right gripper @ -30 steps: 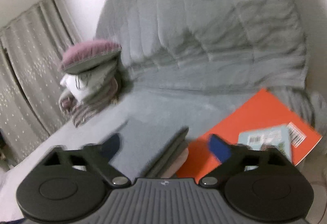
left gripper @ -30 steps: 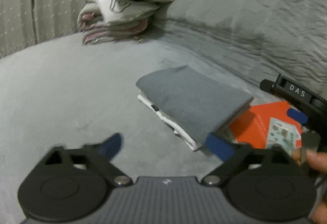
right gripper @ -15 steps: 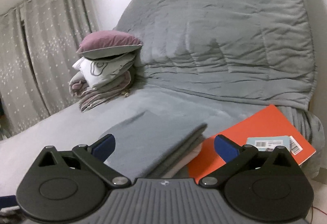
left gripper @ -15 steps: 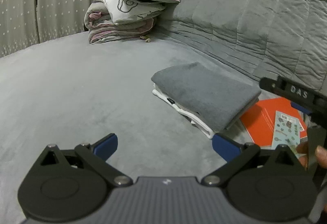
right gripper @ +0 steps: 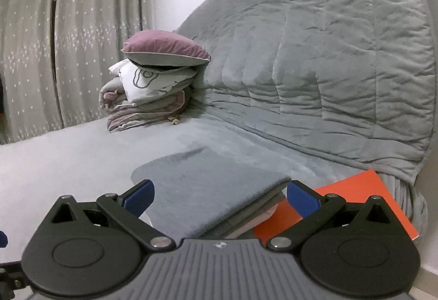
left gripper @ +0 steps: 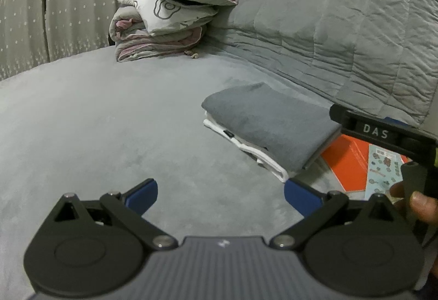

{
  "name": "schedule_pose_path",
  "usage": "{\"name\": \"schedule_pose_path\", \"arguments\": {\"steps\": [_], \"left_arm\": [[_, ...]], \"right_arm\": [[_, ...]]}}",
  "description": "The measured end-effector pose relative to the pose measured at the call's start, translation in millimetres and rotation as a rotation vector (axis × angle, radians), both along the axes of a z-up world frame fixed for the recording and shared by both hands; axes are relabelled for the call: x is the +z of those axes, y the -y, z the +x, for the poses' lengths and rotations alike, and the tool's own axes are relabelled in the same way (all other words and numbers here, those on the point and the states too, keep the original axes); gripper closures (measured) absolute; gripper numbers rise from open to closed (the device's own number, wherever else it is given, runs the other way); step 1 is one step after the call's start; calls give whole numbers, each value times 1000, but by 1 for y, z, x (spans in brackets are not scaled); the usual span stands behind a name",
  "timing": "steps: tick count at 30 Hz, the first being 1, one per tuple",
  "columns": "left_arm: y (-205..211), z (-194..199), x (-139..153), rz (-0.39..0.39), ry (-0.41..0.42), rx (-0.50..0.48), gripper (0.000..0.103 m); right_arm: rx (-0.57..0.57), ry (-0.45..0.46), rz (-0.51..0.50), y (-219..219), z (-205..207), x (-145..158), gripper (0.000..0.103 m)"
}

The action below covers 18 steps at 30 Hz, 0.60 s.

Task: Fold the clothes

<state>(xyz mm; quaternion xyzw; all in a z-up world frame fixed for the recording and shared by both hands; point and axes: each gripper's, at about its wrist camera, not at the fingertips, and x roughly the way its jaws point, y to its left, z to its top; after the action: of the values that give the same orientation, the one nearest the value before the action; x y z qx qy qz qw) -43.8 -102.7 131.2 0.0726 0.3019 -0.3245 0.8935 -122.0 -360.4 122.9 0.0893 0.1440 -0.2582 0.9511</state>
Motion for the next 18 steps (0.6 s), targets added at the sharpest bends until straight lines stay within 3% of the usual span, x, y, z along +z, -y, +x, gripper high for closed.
{"name": "schedule_pose_path", "arguments": {"steps": [18], "left_arm": [[10,8,-18,27,-23,5,0]], "right_arm": [[-3,-130,7,9,12,-9,0]]}}
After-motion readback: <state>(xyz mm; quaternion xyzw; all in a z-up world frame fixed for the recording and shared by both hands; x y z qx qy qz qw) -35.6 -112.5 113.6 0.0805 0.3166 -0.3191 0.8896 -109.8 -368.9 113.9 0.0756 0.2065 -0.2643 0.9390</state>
